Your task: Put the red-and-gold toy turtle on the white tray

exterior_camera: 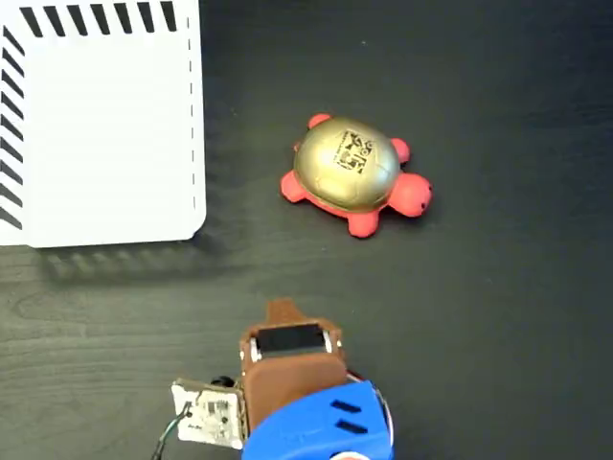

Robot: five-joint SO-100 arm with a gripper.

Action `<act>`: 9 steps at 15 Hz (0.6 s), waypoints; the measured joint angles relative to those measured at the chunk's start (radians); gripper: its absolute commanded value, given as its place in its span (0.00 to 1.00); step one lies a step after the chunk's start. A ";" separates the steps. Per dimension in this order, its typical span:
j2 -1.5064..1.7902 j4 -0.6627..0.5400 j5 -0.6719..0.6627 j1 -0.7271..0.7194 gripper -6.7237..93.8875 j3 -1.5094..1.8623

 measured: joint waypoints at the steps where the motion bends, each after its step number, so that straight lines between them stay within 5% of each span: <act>1: 0.000 0.000 0.000 0.000 0.07 0.000; 9: -0.272 -0.112 0.132 0.034 0.07 -0.095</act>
